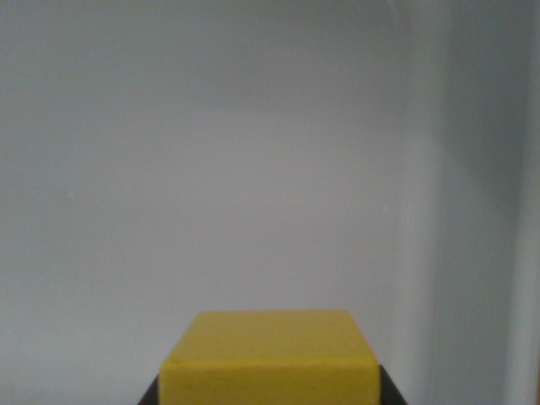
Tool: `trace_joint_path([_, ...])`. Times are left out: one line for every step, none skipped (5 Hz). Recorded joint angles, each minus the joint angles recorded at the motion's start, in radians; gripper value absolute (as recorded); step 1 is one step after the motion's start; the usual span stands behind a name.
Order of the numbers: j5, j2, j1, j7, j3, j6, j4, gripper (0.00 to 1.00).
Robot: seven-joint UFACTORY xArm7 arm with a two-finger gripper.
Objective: Pick yellow cube
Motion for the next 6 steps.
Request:
trace_joint_path([0.0000,0.000,0.0000,0.000,0.000,0.000,0.000,1.00])
trace_joint_path([-0.0030,-0.016,0.0007,0.002,0.000,0.039,0.023,1.00])
trace_joint_path([-0.0030,-0.016,0.0007,0.002,0.000,0.039,0.023,1.00])
trace_joint_path([-0.0058,-0.031,0.0014,0.004,0.000,0.076,0.046,1.00])
trace_joint_path([-0.0058,-0.031,0.0014,0.004,0.000,0.076,0.046,1.00])
trace_joint_path([-0.0084,-0.044,0.0020,0.006,0.000,0.111,0.067,1.00])
